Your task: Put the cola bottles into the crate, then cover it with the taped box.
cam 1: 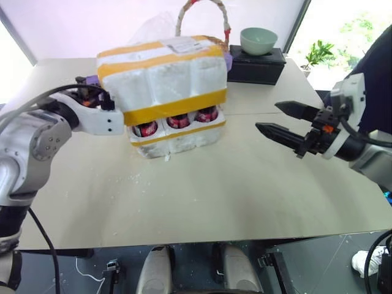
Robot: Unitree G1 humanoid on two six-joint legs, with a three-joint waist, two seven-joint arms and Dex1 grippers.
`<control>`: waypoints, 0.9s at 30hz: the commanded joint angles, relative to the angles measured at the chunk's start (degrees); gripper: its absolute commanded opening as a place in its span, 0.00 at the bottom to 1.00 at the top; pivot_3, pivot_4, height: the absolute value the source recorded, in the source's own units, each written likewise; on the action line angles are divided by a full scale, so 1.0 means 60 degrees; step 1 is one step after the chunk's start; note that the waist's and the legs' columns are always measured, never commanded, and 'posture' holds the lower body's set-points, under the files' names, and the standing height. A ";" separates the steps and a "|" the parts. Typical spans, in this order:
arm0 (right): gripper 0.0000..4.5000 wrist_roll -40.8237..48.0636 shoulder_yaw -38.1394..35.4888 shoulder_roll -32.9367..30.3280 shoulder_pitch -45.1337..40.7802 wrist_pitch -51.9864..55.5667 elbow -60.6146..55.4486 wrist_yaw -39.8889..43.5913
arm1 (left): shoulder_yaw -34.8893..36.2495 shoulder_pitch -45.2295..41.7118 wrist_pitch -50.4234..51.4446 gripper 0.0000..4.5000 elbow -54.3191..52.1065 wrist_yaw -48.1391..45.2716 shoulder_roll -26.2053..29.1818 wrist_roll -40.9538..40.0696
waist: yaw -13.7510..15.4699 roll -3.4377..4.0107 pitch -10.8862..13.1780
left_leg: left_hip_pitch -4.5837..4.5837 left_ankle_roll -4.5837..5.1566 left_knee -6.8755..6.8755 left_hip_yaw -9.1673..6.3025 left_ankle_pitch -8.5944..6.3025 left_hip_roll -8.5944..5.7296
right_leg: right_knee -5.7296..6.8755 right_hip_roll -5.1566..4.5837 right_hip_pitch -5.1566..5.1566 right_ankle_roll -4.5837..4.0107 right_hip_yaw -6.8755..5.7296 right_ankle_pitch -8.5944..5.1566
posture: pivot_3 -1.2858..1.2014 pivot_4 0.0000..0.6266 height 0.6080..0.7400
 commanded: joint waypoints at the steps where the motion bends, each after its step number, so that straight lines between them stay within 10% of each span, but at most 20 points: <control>1: 1.00 0.0048 -0.0234 0.0044 -0.0128 -0.0307 -0.0070 0.0054 | 0.0182 -0.0599 -0.0614 0.07 0.0703 0.0379 0.0618 0.0099 | -0.0025 0.0000 0.0000 | 0.0000 0.0001 -0.0002 0.0000 -0.0001 0.0000 | 0.0000 0.0000 -0.0002 0.0000 0.0000 0.0000 | 0.52 0.24 1.00; 12: 1.00 -0.0003 -0.0148 0.0114 -0.0237 -0.0373 0.0166 0.0112 | 0.0254 0.1335 -0.1124 0.07 -0.0055 0.1214 -0.0148 -0.0070 | -0.0048 0.0004 0.0000 | -0.0003 0.0005 -0.0009 0.0005 -0.0003 0.0002 | 0.0000 0.0000 -0.0009 -0.0001 0.0001 -0.0001 | 0.52 0.24 1.00; 13: 1.00 -0.0038 -0.0144 0.0098 -0.0239 -0.0383 0.0210 0.0143 | 0.0293 0.1449 -0.1099 0.29 -0.0113 0.1300 -0.0216 -0.0103 | -0.0047 0.0004 0.0000 | -0.0002 0.0006 -0.0010 0.0008 -0.0004 0.0001 | -0.0001 -0.0003 -0.0009 -0.0001 0.0003 -0.0001 | 0.52 0.24 1.00; 17: 1.00 -0.0208 -0.0077 0.0058 -0.0195 -0.0418 0.0294 0.0256 | 0.0356 0.1803 -0.1321 0.71 -0.0135 0.1775 -0.0263 0.0116 | -0.0003 0.0002 0.0001 | -0.0006 0.0006 -0.0011 0.0007 -0.0004 0.0002 | -0.0001 -0.0003 -0.0014 -0.0002 0.0001 -0.0001 | 0.52 0.24 1.00; 27: 1.00 -0.0672 -0.0172 -0.0130 0.0291 -0.0431 0.0706 0.0912 | 0.2115 0.3283 -0.2358 0.71 -0.0235 0.1273 -0.0068 -0.2593 | 0.0005 0.0005 0.0002 | -0.0009 0.0005 -0.0012 0.0011 -0.0005 0.0002 | -0.0009 -0.0015 -0.0016 -0.0005 0.0001 -0.0003 | 0.52 0.24 1.00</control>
